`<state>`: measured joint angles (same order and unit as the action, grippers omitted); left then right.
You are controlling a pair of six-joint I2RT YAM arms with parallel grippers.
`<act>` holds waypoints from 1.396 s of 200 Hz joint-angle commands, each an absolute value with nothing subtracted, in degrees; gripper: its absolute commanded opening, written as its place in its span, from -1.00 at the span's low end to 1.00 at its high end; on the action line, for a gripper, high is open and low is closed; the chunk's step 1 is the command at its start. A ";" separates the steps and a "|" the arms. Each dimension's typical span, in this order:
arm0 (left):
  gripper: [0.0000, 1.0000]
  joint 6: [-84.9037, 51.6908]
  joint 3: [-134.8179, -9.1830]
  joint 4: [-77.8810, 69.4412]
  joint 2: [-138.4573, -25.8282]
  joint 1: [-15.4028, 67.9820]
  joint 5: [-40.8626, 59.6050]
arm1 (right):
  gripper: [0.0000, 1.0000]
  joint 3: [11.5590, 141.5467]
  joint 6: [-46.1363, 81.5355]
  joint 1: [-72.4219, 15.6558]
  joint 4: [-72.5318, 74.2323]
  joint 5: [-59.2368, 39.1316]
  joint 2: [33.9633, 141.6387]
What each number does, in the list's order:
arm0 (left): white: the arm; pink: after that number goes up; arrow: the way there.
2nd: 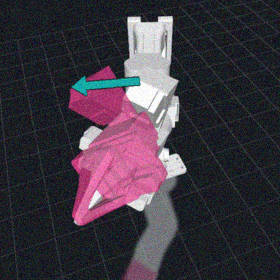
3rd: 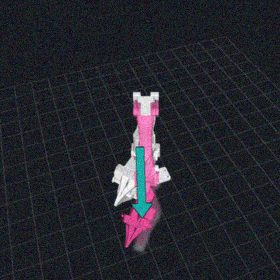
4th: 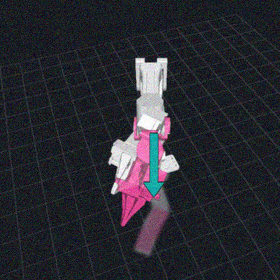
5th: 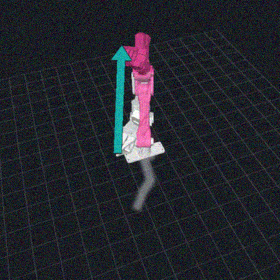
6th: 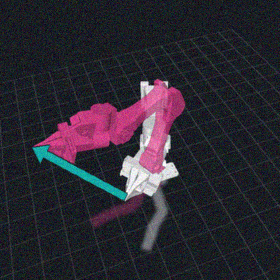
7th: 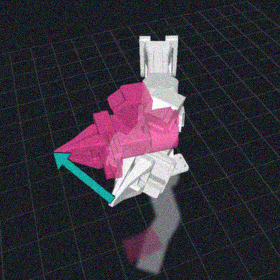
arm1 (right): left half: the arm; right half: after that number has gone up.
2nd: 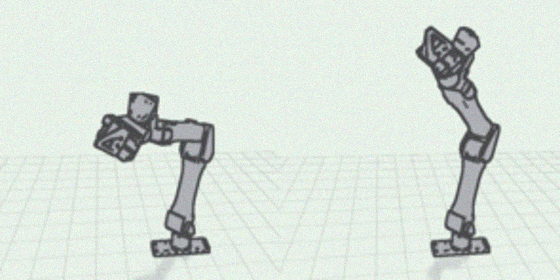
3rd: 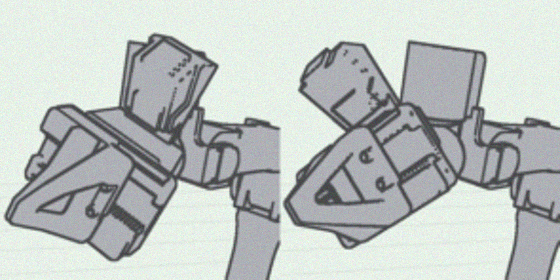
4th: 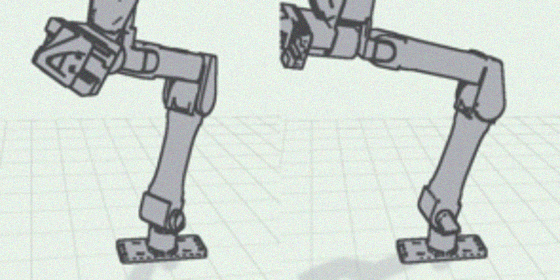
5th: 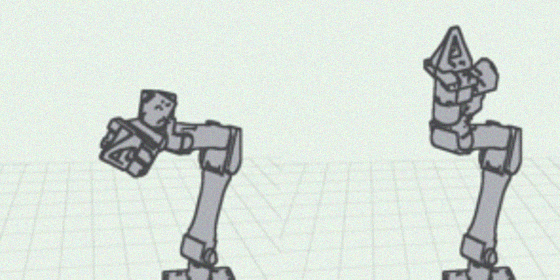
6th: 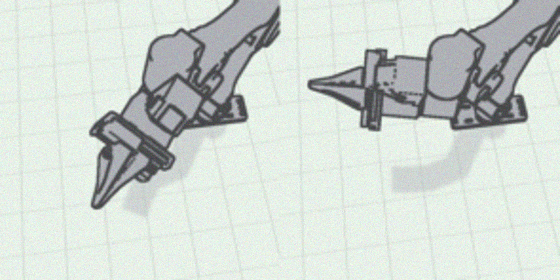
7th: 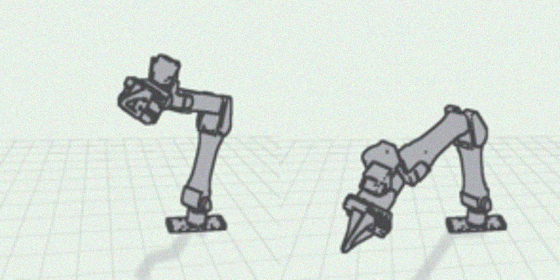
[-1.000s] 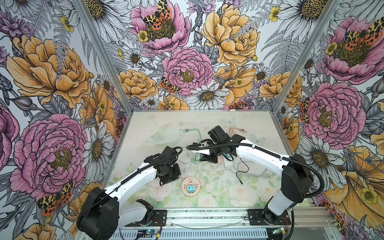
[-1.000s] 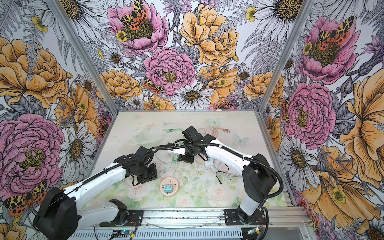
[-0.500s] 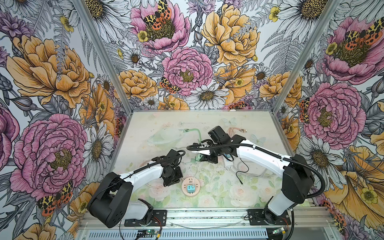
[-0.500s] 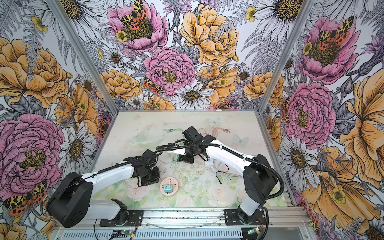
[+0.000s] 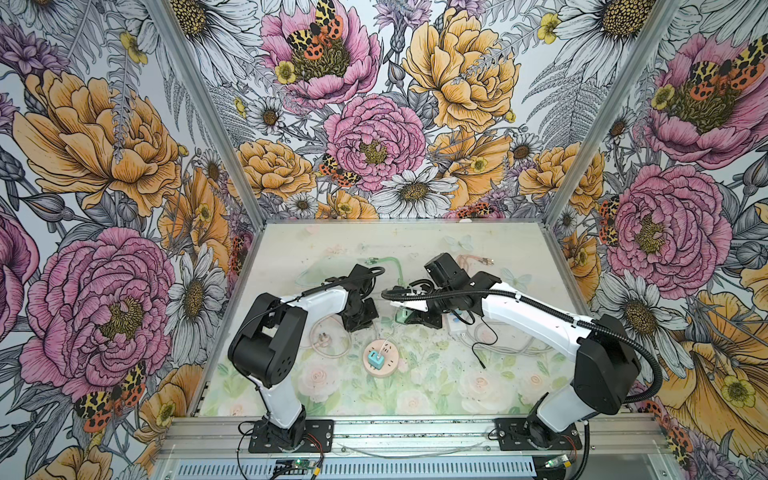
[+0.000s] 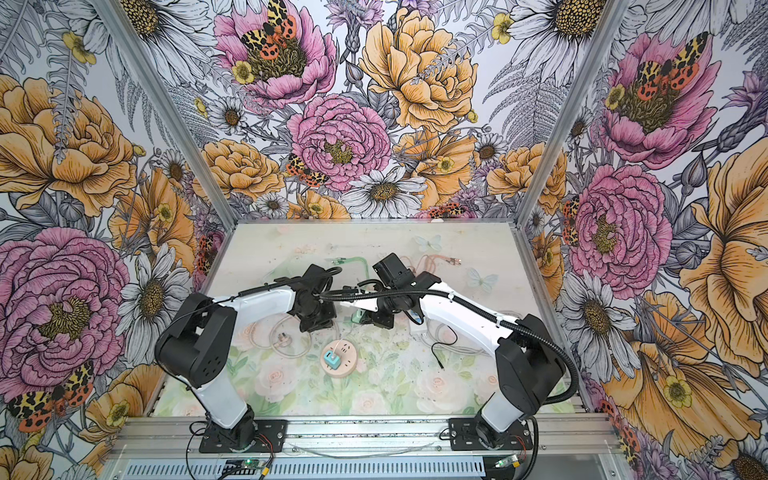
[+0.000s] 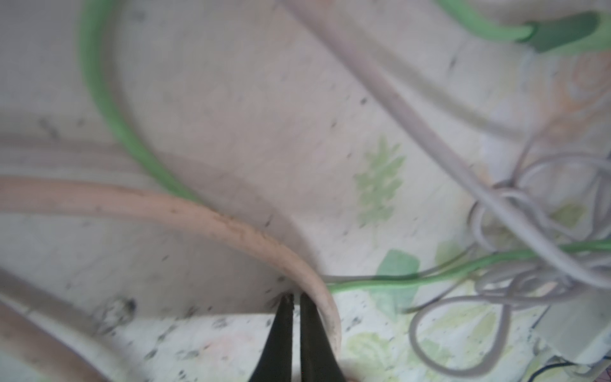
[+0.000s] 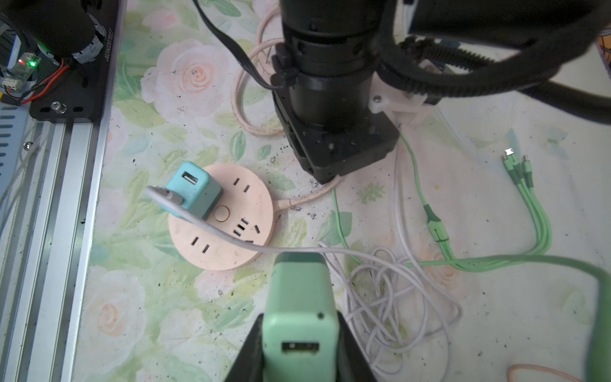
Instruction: Insert the plug
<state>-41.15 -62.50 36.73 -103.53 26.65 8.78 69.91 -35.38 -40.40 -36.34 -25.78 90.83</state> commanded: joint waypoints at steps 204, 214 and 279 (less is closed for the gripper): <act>-0.55 -25.74 -62.76 51.59 -77.87 13.07 4.85 | -1.00 77.23 -8.46 -45.15 -43.47 -25.10 101.11; -0.55 -25.43 -62.18 51.58 -77.24 12.26 5.20 | -1.00 78.52 -7.65 -45.16 -44.14 -24.36 102.42; -0.54 -23.40 -60.16 51.82 -75.06 8.97 7.06 | -1.00 87.62 -6.44 -47.27 -52.14 -18.58 109.79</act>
